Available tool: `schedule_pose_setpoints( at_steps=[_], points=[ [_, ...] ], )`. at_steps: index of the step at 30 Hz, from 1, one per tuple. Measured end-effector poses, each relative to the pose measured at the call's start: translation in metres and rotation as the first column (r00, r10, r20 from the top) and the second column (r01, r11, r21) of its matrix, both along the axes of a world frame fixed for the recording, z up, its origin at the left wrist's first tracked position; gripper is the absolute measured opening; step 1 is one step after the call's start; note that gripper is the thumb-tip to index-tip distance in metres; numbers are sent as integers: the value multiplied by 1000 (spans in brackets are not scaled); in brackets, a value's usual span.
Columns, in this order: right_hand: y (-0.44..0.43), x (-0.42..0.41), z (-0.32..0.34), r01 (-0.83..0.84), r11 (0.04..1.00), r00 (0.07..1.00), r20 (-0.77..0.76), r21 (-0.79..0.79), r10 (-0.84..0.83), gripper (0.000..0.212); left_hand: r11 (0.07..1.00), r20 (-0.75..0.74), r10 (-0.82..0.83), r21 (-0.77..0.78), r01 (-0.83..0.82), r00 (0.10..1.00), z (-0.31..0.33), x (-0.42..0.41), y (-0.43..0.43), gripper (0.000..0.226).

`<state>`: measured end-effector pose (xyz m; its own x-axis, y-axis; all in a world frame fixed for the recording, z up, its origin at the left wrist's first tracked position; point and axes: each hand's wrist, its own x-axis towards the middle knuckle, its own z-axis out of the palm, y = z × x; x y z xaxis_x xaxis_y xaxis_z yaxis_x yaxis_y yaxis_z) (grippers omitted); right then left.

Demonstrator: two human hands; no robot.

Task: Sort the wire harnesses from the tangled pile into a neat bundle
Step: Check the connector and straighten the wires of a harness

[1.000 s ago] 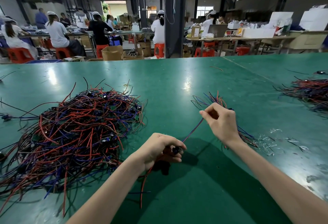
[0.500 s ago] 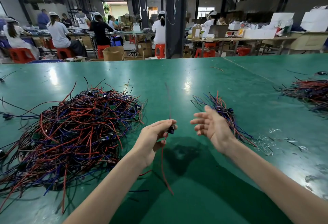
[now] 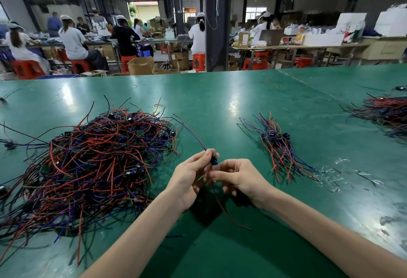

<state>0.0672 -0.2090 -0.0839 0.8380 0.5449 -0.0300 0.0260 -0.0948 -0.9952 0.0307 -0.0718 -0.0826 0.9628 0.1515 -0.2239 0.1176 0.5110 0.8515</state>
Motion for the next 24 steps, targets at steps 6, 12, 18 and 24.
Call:
schedule_pose_setpoints(
  at_steps=[6, 12, 18, 24],
  points=[
    [4, 1, -4, 22, 997, 997, -75, 77, -16, 7, 997, 5, 30, 64, -31, 1000, -1, 1, 3, 6],
    [3, 0, -5, -23, 999, 999, -44, 45, 25, 19, 996, 43, 72, -63, -69, 996, 1, 2, 5, 7],
    [1, 2, -8, -32, 999, 999, 18, -40, 33, 28, 996, 46, 82, -40, -80, 996, 0, 2, 6, 7],
    [0, 3, -7, -15, 985, 990, 134, -172, 39, 33, 992, 68, 116, -63, -112, 991, -3, 5, 9, 10]
  ],
)
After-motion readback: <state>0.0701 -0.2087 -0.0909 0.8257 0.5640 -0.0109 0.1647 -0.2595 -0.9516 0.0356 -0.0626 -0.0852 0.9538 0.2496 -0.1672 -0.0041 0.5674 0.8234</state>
